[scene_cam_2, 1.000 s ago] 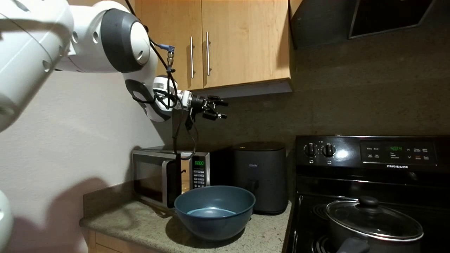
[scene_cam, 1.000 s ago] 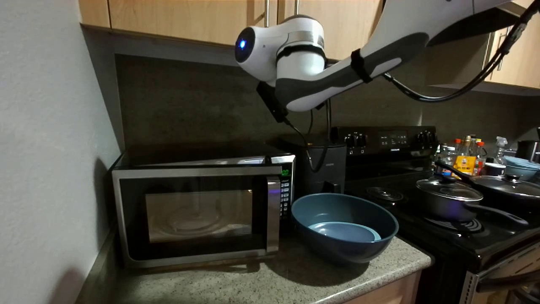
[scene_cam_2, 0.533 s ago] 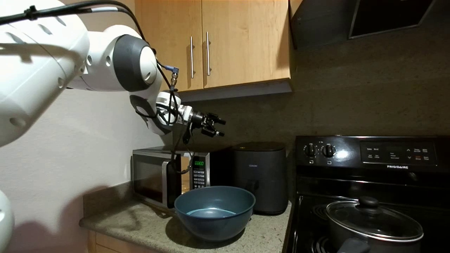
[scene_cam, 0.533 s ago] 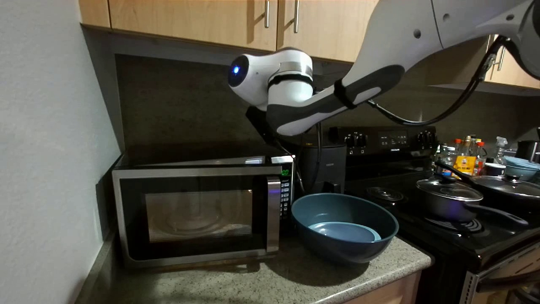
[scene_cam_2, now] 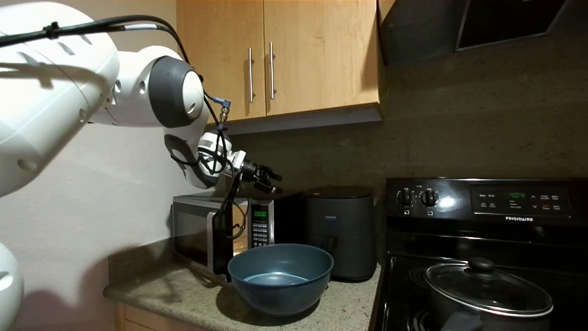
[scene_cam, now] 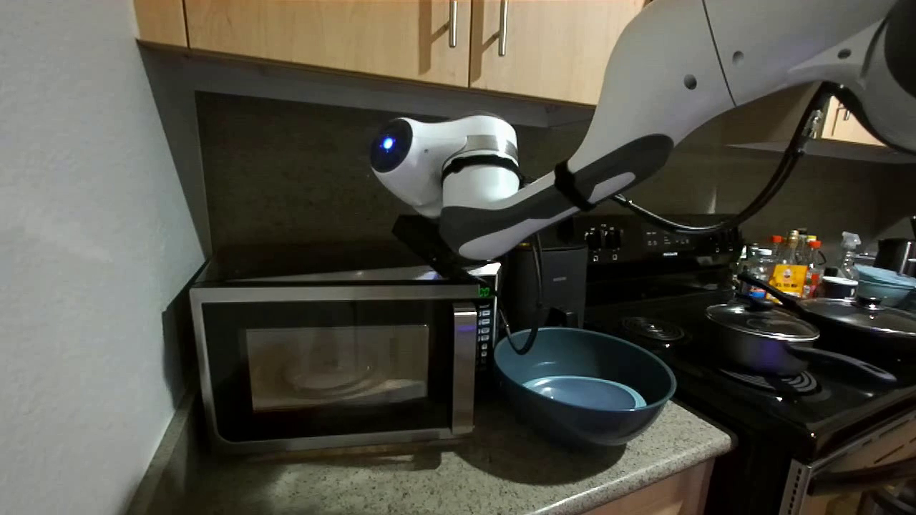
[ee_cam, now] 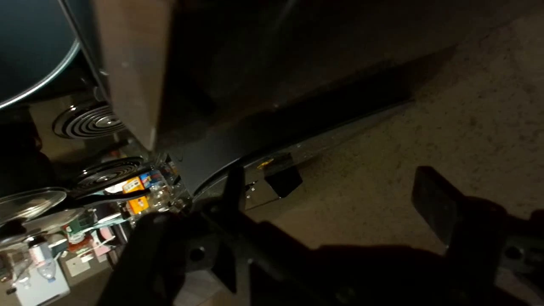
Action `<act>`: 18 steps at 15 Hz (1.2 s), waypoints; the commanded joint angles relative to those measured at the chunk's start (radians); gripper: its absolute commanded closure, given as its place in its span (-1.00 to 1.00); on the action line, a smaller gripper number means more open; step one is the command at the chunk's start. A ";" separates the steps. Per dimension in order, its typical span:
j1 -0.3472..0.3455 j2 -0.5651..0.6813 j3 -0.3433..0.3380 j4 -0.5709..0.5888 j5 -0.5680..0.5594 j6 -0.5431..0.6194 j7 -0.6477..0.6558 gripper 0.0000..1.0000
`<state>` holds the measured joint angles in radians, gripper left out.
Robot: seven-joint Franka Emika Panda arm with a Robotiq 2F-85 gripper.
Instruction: Close the microwave door, then open it
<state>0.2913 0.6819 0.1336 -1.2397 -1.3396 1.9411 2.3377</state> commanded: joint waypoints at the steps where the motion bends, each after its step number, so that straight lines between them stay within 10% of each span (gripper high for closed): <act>1: 0.033 -0.039 -0.001 -0.089 0.016 0.041 -0.057 -1.00; 18: 0.099 -0.244 0.078 -0.463 -0.017 0.275 -0.079 -1.00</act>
<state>0.3959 0.5098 0.1956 -1.5769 -1.3465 2.1487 2.2249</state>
